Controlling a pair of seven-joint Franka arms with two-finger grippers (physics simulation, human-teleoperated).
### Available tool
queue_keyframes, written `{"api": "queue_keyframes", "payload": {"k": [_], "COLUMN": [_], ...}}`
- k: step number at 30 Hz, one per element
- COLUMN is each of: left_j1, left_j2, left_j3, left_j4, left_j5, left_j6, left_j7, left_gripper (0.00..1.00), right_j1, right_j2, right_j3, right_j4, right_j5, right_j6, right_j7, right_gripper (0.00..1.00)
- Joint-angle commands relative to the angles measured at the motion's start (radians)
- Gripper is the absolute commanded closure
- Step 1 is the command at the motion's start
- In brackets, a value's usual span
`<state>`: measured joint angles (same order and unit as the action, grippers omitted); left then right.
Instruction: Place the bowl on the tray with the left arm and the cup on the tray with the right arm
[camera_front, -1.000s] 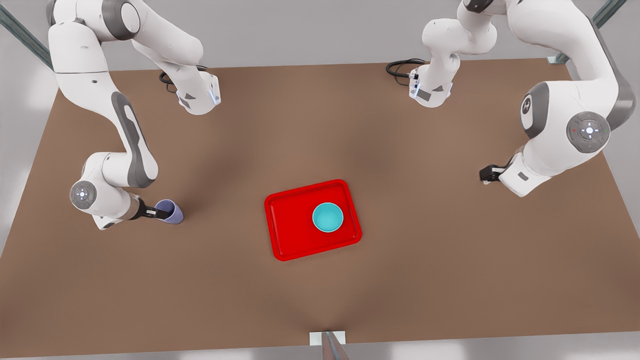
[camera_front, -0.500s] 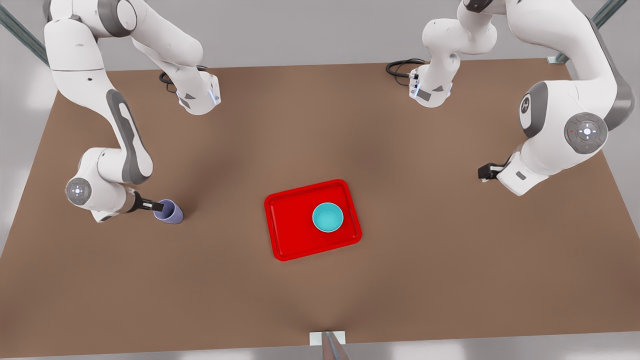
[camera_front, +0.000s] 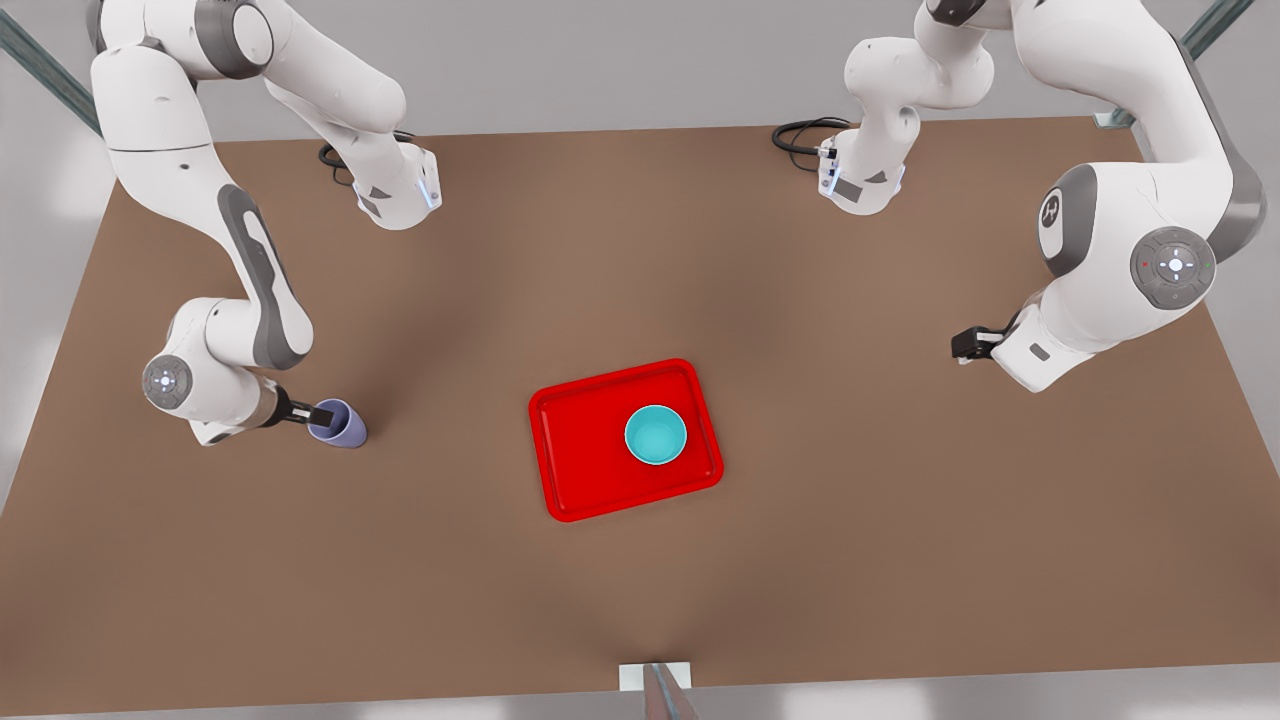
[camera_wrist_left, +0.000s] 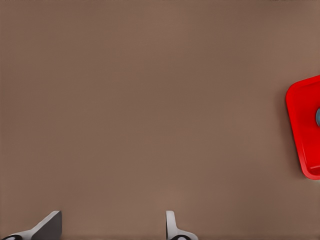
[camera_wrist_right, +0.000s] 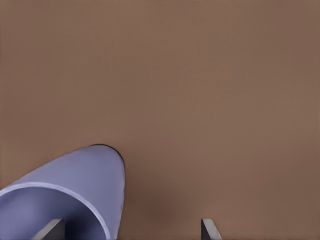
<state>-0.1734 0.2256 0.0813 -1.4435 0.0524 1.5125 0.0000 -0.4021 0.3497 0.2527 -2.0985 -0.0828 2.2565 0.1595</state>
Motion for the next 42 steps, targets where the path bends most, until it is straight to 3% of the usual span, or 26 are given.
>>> {"api": "queue_keyframes", "payload": {"k": [1, 14, 16, 17, 18, 20, 21, 22, 35, 39, 42], "left_j1": [0.0, 0.0, 0.0, 0.0, 0.0, 0.0, 0.0, 0.0, -0.002, -0.003, -0.003], "left_j2": [0.0, 0.0, 0.0, 0.0, 0.0, 0.0, 0.0, 0.0, -0.002, -0.002, -0.002], "left_j3": [0.0, 0.0, 0.0, 0.0, 0.0, 0.0, 0.0, 0.0, -0.002, -0.002, -0.002], "left_j4": [0.0, -0.002, -0.002, -0.003, -0.003, -0.003, -0.002, -0.003, -0.003, -0.003, -0.002], "left_j5": [0.0, 0.0, 0.0, 0.0, 0.0, 0.0, 0.0, 0.0, 0.0, 0.001, 0.0], "left_j6": [0.0, -0.003, -0.005, -0.006, -0.008, -0.009, -0.011, -0.011, -0.018, -0.018, -0.017], "left_j7": [0.0, -0.002, -0.002, -0.002, -0.002, -0.003, -0.003, -0.003, -0.005, -0.017, -0.017], "left_gripper": [0.0, 0.0, 0.0, 0.0, 0.0, 0.0, 0.0, 0.0, 0.0, 0.0, 0.0], "right_j1": [0.0, 0.008, 0.012, 0.016, 0.019, 0.026, 0.028, 0.031, 0.031, 0.026, 0.029], "right_j2": [0.0, 0.051, 0.057, 0.057, 0.06, 0.066, 0.066, 0.066, 0.057, 0.048, 0.049], "right_j3": [0.0, -0.001, -0.001, -0.001, -0.001, -0.001, -0.001, -0.001, 0.016, 0.089, 0.244], "right_j4": [0.0, 0.002, 0.005, 0.006, 0.006, 0.006, 0.009, 0.009, 0.048, 0.264, 0.462], "right_j5": [0.0, 0.0, -0.005, -0.006, -0.006, -0.006, -0.006, -0.006, -0.006, 0.003, 0.006], "right_j6": [0.002, 0.061, 0.06, 0.058, 0.058, 0.058, 0.057, 0.055, -0.011, -0.27, -0.431], "right_j7": [0.0, 0.003, -0.005, -0.002, 0.008, 0.009, 0.009, 0.012, 0.049, 0.051, 0.141], "right_gripper": [0.0, 0.0, 0.33, 0.44, 0.45, 0.56, 0.73, 0.79, 0.79, 0.79, 0.79]}}
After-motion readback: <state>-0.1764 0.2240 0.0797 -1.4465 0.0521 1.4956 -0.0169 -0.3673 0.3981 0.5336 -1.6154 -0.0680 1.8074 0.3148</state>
